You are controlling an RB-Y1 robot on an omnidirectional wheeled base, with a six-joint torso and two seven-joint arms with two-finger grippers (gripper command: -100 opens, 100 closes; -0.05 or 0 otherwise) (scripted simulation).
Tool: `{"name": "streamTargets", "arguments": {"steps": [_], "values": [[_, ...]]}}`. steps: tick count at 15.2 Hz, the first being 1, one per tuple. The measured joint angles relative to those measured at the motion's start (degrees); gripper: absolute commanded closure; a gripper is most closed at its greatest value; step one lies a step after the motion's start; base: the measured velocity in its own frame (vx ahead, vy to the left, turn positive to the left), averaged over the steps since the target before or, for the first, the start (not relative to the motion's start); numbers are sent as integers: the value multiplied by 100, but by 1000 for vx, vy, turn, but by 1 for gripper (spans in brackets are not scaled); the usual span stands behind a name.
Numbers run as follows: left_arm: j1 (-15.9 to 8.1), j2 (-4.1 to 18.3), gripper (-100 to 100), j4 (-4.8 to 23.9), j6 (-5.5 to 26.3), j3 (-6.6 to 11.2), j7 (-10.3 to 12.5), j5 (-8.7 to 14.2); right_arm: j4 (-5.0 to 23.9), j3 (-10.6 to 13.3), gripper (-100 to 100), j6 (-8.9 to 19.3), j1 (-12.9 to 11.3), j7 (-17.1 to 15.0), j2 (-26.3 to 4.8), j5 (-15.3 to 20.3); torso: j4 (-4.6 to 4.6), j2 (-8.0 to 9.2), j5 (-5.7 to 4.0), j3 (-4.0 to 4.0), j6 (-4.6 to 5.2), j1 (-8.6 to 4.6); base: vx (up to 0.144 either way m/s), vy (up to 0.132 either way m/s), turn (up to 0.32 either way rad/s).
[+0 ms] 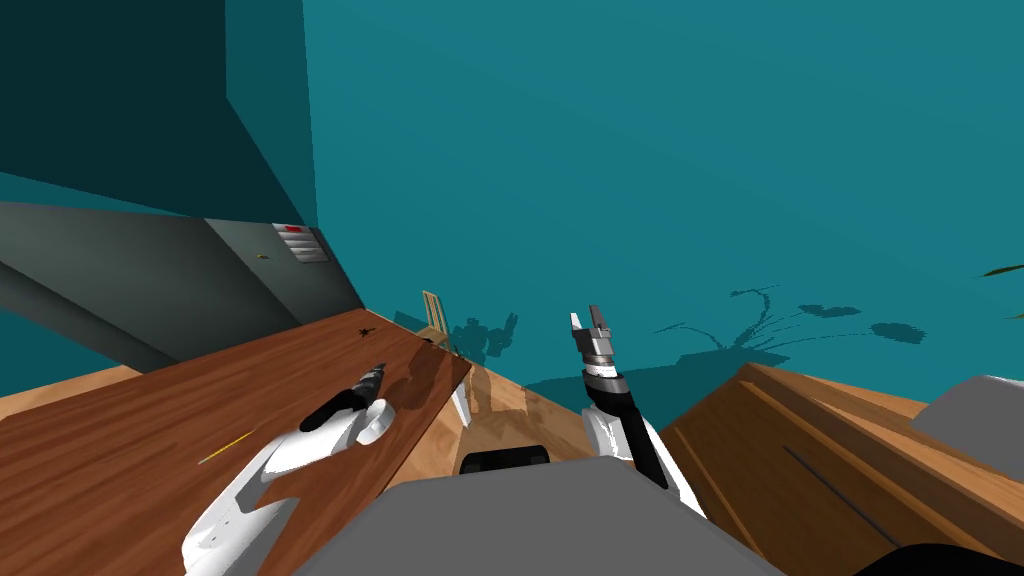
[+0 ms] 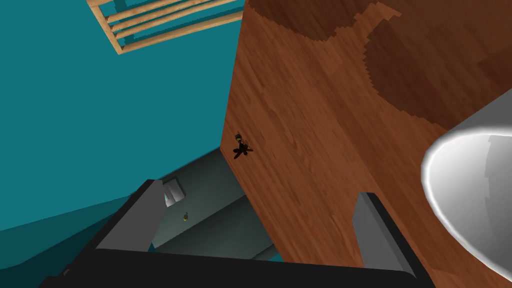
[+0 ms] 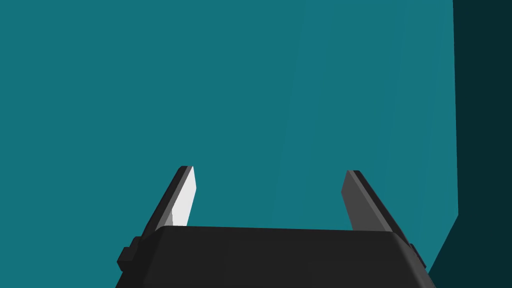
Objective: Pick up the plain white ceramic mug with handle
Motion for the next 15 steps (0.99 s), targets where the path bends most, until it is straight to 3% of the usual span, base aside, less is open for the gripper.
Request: {"name": "streamTargets", "arguments": {"steps": [15], "values": [[-450,325,-100,936,1614,548,0,277,0,0,0,0,0,0,0,0,0,0,1,0,-1,3,16,2,-51]]}}
